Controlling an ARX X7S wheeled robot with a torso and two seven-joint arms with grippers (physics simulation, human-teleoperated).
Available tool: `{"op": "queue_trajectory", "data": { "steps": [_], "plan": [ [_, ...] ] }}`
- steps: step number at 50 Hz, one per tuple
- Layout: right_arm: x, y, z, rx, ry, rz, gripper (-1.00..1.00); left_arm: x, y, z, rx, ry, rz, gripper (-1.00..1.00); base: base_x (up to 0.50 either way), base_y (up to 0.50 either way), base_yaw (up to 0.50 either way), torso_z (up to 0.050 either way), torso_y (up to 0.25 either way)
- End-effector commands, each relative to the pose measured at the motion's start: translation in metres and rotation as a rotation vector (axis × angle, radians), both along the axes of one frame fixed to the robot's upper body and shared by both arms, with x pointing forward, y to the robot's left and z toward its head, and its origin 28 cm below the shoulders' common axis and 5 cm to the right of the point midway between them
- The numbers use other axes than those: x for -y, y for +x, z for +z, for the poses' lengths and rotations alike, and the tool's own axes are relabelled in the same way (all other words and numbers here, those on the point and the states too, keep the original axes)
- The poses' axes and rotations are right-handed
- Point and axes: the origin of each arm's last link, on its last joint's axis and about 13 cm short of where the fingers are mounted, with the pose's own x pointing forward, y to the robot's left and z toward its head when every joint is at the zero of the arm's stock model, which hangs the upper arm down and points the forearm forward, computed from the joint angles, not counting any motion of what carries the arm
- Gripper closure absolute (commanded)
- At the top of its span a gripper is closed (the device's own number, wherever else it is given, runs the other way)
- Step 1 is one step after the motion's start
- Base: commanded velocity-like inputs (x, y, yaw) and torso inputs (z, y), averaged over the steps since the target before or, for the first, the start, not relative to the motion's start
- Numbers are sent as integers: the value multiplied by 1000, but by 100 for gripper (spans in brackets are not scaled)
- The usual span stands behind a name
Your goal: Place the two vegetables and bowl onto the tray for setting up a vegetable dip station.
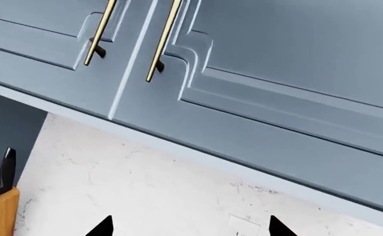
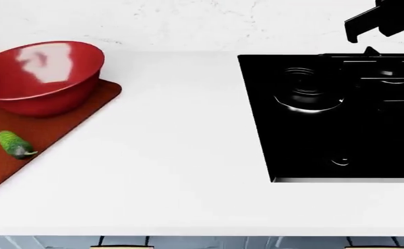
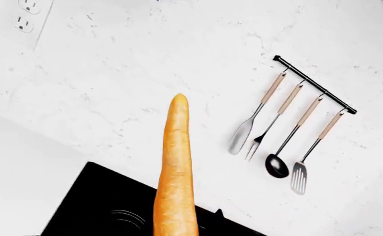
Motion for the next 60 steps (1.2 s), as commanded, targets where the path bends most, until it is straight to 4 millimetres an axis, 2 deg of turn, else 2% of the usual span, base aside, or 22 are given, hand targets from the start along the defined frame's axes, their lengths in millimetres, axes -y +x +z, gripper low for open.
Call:
{"op": "queue_trajectory", "data": {
  "steps": [1,60],
  "plan": [
    [1,0,2,12,-2,-8,100,1,0,0,-1,2,-2,-100,-1,500,0,0,0],
    [-11,9,-6,-10,-19,52,100,1,-1,0,1,1,-3,-100,-1,500,0,0,0]
  ]
}}
